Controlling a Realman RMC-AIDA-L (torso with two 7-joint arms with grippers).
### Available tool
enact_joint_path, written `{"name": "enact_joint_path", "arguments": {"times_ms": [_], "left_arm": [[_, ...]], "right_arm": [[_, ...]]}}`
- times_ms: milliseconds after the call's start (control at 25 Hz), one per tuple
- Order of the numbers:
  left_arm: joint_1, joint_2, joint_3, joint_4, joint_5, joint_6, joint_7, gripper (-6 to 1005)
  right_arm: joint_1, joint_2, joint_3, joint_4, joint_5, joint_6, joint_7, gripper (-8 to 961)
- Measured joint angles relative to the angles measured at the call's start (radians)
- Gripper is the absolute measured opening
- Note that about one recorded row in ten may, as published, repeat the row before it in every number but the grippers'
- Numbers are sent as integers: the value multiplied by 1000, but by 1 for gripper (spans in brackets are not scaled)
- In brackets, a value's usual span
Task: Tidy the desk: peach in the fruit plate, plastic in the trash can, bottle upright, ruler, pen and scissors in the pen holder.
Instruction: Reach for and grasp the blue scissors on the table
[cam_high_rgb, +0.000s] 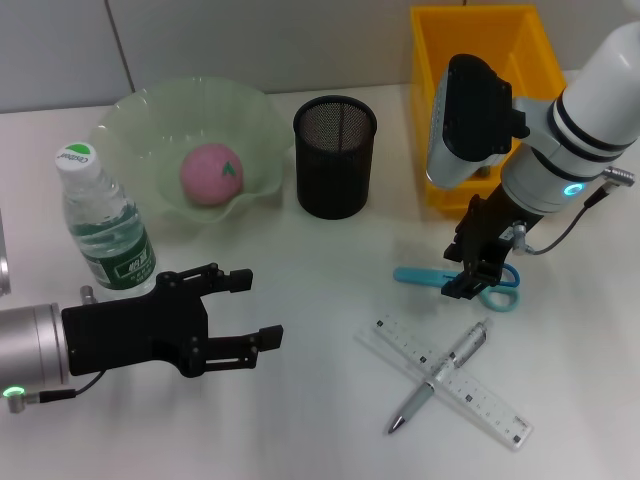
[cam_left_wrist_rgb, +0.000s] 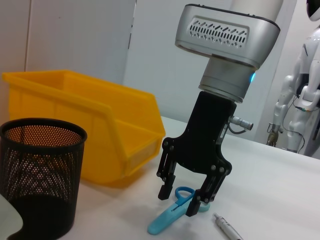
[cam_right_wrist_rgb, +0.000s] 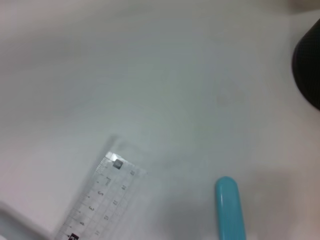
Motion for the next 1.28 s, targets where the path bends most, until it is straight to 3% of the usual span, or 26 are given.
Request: {"name": "enact_joint_path", "arguments": {"times_ms": [1280], "left_arm": [[-10, 2, -4, 1, -1, -2, -16, 846]], "right_arm": [[8, 3, -7, 13, 10, 5, -6, 473]]}}
